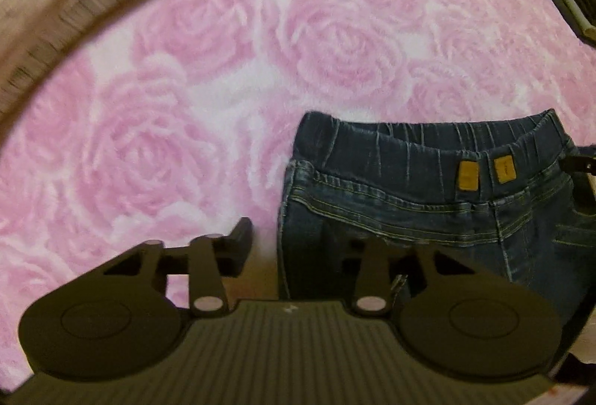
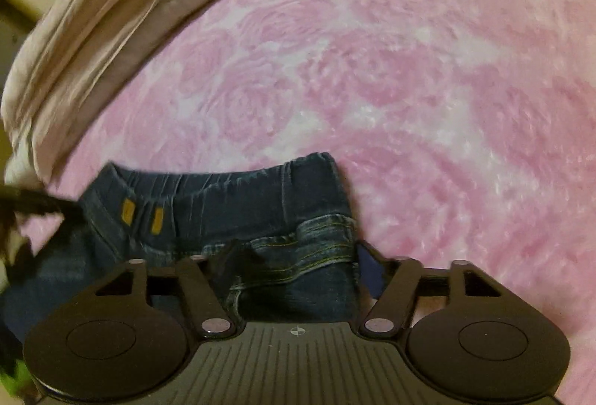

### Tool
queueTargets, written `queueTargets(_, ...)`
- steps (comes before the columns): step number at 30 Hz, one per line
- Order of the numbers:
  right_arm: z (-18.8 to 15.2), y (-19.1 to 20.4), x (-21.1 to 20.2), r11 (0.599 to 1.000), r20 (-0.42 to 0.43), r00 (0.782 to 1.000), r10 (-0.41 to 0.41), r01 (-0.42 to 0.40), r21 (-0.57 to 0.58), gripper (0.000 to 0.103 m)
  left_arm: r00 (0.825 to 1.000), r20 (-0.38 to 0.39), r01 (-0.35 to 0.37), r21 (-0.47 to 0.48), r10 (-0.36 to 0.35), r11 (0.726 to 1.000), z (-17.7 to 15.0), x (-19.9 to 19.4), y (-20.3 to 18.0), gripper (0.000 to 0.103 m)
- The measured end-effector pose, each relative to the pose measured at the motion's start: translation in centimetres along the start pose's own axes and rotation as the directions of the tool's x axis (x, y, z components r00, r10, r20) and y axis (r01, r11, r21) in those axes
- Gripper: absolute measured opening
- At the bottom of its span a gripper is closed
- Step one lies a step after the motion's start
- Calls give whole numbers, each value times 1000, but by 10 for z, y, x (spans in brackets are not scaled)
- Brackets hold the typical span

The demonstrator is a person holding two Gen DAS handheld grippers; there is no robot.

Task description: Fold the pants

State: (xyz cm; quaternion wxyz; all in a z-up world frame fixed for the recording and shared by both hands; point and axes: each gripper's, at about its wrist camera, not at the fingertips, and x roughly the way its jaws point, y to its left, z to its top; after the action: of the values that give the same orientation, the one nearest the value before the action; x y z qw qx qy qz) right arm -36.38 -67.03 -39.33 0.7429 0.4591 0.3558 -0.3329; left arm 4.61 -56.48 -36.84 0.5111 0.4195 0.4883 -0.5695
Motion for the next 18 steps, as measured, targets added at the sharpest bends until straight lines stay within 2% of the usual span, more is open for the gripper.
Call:
queueTargets(1, 0, -4, -2, 1000, 2, 1000, 3, -3, 20, 40, 1000, -11, 20, -9, -21, 1000, 0, 2, 1, 26)
queueTargets(2, 0, -10, -6, 998, 9, 1000, 4, -5, 56, 21, 999, -20, 34, -16, -35, 999, 0, 4, 2, 22)
queueTargets(3, -1, -14, -10, 996, 14, 1000, 1, -2, 88, 15, 999, -25, 34, -17, -35, 999, 1, 3, 0, 21)
queueTargets(4, -1, -18, -14, 993, 18, 1000, 20, -22, 118, 10, 999, -29, 32, -10, -33, 999, 1, 3, -1, 15)
queueTargets(5, -1, -18, -19, 992, 25, 999, 32, -34, 124, 7, 999, -26, 31, 2, -31, 1000, 2, 0, -4, 1)
queueTargets(8, 0, -3, -45, 996, 76, 996, 38, -44, 76, 5, 999, 33, 29, 56, -31, 998, 5, -22, -16, 0)
queueTargets(12, -7, 4, -102, 988, 193, 981, 33, -62, 145, 4, 987, 151, 40, 141, -61, 989, 18, -78, -47, 1)
queueTargets(15, -17, -6, -159, 973, 287, 958, -13, -53, 223, 4, 965, 239, 54, 221, -107, 974, 46, -128, -82, 1)
queueTargets(18, -24, -22, -218, 954, 378, 923, -80, -39, 298, 4, 930, 326, 43, 361, -169, 932, 90, -176, -135, 1)
